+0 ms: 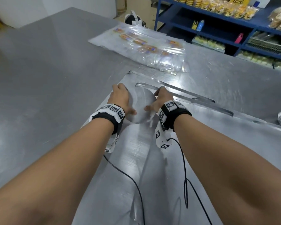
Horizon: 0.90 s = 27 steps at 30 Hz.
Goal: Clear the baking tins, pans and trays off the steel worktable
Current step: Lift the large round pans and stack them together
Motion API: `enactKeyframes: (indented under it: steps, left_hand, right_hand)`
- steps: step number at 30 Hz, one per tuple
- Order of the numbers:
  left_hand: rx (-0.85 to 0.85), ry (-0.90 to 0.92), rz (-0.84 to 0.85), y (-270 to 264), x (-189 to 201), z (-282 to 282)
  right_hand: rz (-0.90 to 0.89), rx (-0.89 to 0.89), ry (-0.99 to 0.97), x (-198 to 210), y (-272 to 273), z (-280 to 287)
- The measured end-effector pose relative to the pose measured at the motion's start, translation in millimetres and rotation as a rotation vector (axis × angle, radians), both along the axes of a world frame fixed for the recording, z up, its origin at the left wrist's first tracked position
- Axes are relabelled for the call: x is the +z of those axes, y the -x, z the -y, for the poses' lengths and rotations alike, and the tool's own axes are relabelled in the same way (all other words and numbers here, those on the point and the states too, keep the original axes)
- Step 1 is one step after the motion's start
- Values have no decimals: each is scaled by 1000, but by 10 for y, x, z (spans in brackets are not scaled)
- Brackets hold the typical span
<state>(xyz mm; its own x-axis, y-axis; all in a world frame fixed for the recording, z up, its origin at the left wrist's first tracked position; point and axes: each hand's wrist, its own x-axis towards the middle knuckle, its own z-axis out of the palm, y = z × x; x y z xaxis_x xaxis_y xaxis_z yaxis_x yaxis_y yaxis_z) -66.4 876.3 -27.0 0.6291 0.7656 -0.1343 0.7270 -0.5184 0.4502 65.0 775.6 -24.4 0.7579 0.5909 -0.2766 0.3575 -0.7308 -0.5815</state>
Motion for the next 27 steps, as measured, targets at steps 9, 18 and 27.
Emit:
enactKeyframes:
  steps: [9,18,27]
  left_hand:
    - [-28,-147,279,188,539,644]
    - [-98,-165,411,245,1335,1980]
    - [-198,-35,588,355,1761,3782]
  right_hand:
    - [88,-6,-263,547,157,811]
    - [163,-26,-341,1434,290,2305]
    - [297,-113,-270,1971,495,4254]
